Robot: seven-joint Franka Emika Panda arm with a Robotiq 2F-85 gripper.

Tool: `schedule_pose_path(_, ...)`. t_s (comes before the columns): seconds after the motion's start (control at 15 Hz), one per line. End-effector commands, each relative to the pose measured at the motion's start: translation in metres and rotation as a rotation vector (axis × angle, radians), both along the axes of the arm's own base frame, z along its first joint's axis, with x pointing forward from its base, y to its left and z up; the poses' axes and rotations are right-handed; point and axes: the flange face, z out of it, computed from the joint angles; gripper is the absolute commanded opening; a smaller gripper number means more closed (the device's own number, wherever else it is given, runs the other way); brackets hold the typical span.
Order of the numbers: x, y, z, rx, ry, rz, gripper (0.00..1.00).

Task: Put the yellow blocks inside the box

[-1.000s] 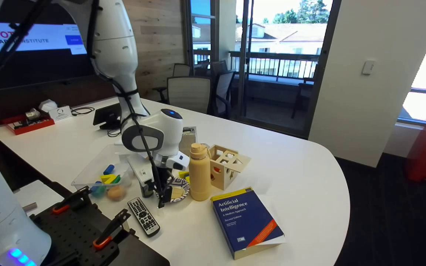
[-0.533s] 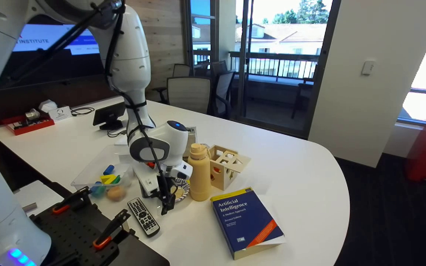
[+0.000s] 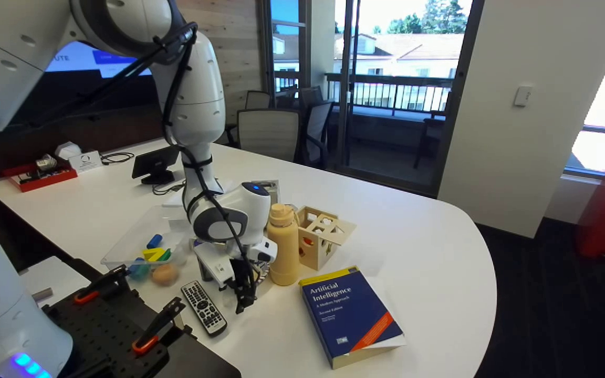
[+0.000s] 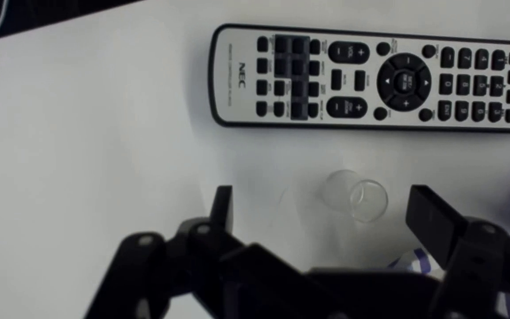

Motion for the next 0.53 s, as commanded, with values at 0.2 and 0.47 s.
schedule_pose_path(0.2,0.0032,-0.0002,-0.0080,-0.027,-0.006,0.009,1.00)
schedule_pose_path(0.47,0.0039,0.0026,-0.0109,-0.051,-0.008,0.026,1.00)
